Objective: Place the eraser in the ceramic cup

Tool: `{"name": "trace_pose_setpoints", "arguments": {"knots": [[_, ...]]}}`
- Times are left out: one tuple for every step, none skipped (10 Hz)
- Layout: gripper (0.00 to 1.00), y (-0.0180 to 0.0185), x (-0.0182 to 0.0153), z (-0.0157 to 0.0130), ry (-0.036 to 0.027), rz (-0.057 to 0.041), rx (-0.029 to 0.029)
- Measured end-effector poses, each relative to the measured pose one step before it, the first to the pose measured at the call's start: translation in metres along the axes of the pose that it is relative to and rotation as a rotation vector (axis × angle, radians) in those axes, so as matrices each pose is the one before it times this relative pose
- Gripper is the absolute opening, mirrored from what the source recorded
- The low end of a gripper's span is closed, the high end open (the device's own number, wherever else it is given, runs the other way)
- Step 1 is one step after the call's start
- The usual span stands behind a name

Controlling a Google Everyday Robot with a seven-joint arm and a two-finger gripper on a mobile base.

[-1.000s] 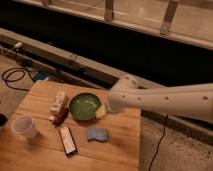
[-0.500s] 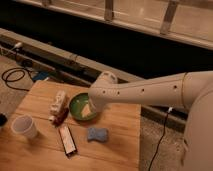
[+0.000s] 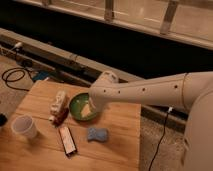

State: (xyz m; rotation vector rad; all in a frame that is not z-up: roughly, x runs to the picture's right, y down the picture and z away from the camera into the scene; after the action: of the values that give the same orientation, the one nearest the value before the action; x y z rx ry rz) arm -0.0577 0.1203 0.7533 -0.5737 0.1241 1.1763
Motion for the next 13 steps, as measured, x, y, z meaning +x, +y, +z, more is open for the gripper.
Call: {"name": "trace_pose_setpoints", "arguments": {"knots": [[0.80,0.00930,-0.00006,-0.00005,-0.00114,-0.02723,-0.00818],[0.80,0.01951,0.00501,-0.00009,0.00058,-0.04471,-0.01267],[0.80,0.01566,0.00841,-0.00101,-0.00208,-0.02762,-0.00166],[0.80,0.01929,0.01011,-0.00050,0.00025,-0.02560,-0.00079],[0.80,0.01979,0.00927,0.00007,-0.00059,-0.02429,-0.00749],[0.80,0.01401,0.00703,0.00080,-0.00342,-0.01901,-0.01080],[0.80,0.01219,0.00424,0.00349,-0.00369,-0.01780,-0.02286],[0.80,0.00949,-0.00002,0.00471,-0.00277,-0.01140,-0.02313],[0.80,0.01261,-0.00272,0.00678,-0.00084,-0.01946,-0.02315],[0.80,0.01566,-0.01091,0.01045,-0.00554,-0.01268,-0.02272],[0.80,0.00997,-0.00712,0.00651,-0.00225,-0.00712,-0.01331],[0.80,0.00107,-0.00163,0.00101,-0.00132,-0.00102,-0.00078],[0.80,-0.00229,0.00076,-0.00053,-0.00020,0.00494,0.00185]]}}
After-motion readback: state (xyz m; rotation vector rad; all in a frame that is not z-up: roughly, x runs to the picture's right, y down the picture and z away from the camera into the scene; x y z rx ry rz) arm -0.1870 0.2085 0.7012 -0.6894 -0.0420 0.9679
